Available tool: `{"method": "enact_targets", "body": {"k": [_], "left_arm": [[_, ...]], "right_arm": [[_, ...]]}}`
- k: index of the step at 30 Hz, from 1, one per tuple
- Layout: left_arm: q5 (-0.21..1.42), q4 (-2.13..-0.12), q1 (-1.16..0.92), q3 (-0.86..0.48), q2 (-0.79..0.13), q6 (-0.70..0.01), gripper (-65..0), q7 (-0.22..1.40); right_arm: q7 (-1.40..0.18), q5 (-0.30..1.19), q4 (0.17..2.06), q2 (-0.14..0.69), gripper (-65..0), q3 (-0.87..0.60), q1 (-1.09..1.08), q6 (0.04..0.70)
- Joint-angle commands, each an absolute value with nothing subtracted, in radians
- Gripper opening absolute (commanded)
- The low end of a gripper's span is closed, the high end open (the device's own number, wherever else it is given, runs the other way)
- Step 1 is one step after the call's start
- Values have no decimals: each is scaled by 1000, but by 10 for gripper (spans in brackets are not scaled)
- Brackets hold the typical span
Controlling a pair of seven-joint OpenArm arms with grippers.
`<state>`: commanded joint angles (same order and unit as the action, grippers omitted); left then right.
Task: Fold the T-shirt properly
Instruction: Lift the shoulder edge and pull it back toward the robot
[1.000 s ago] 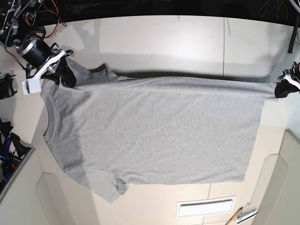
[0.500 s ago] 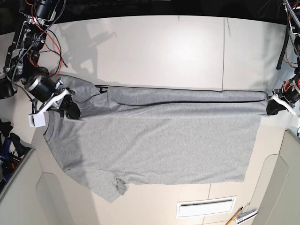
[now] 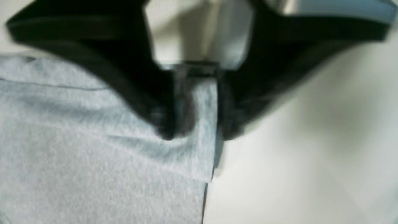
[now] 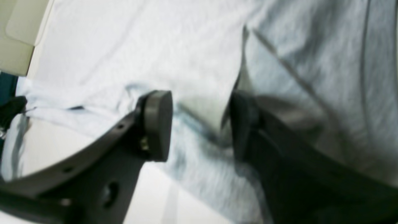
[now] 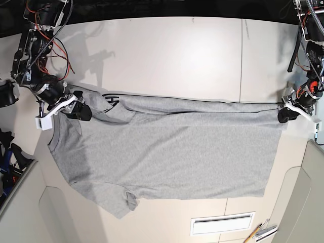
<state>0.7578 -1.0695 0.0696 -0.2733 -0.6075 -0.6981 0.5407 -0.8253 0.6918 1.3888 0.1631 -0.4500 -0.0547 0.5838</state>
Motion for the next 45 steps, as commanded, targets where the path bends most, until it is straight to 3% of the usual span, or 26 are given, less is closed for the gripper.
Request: {"method": "enact_targets", "body": {"k": [2,7,12,15,17,19,21,29,45], "left_arm": [[759,-1069,70,-274,-610,-698,-243,542],[828,-1086,69,-298,-627,-698,-243,612],[957,-1087,69,-447,-632,-698,-242,733],[1021,-1087,65,-507,-632,-698,-242,847],[1045,-1087,57,-512,-632,-698,-242,895],[1059,-1087,36,-512,-632,-698,-239,897],[1058,-1087,13,-512,-631,-698,-169,893],[983,-1085,-3,-510,-566,-698,-169,837],[916,-1085,-2,-384,-485,-698,-172,765]], "right_arm": [[-873,731,1407,163,-346,-464,-55,584],[-933,788,1525,170,-346,-609,-4,584],[-932,800,1553,204,-339,-696,72,584],[-922,798,1552,231,-237,-727,109,584],[-912,793,1552,245,-223,-739,128,583],[-904,781,1551,250,-224,-740,140,583],[-889,765,1539,249,-224,-740,145,579],[-830,767,1380,246,-224,-739,139,584],[-807,740,1370,163,-227,-623,67,587]]}}
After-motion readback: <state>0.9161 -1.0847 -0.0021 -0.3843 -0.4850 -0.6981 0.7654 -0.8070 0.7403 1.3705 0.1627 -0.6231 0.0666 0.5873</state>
